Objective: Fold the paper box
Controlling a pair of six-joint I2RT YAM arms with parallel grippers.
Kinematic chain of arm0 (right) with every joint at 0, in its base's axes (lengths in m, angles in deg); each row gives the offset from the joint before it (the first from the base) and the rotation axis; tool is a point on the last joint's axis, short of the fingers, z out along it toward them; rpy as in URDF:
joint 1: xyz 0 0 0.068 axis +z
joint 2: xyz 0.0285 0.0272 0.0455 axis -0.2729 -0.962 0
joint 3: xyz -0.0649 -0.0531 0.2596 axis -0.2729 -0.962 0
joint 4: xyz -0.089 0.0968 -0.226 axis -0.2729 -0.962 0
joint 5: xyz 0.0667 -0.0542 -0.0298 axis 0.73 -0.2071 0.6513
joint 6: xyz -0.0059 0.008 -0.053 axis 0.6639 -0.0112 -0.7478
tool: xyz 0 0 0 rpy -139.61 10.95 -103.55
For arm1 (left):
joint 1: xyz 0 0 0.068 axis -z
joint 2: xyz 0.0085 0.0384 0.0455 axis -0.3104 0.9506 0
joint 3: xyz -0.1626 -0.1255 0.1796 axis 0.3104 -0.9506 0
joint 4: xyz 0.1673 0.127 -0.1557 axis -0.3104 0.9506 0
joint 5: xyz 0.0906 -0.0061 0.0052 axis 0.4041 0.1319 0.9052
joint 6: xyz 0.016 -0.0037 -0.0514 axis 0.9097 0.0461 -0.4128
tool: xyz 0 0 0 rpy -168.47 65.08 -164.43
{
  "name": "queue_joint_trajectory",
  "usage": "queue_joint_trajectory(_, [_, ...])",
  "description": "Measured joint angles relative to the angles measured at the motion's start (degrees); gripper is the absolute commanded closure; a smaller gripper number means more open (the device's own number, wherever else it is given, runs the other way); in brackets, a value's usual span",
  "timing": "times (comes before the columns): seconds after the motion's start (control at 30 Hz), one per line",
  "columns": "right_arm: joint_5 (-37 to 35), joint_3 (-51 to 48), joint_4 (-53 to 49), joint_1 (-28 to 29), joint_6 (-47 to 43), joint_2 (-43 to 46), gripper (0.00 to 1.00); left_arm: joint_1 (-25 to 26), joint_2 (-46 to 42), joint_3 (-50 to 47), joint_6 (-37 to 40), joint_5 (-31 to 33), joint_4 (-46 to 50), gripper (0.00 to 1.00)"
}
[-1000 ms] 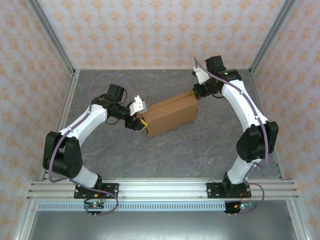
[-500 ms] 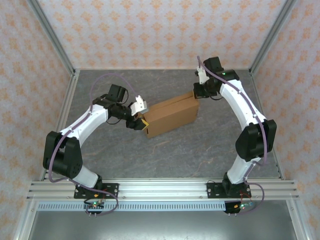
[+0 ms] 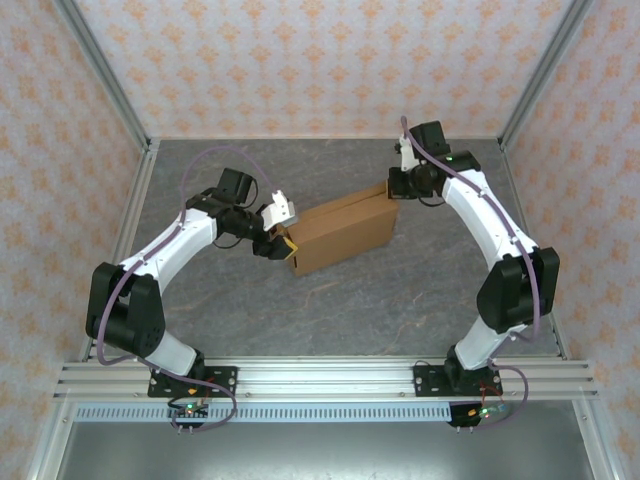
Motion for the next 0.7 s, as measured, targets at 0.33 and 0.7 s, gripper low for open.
queue_joint_trajectory(0.33, [0.0,1.0,-2.0,-0.4,2.7,0.0,0.98,0.7,0.2,0.0,-0.1,1.1,-0.5,0.44])
queue_joint_trajectory(0.7, [0.1,-0.6,-0.2,-1.1,3.4,0.5,0.98,0.7,1.0,0.8,-0.3,1.6,-0.9,0.44])
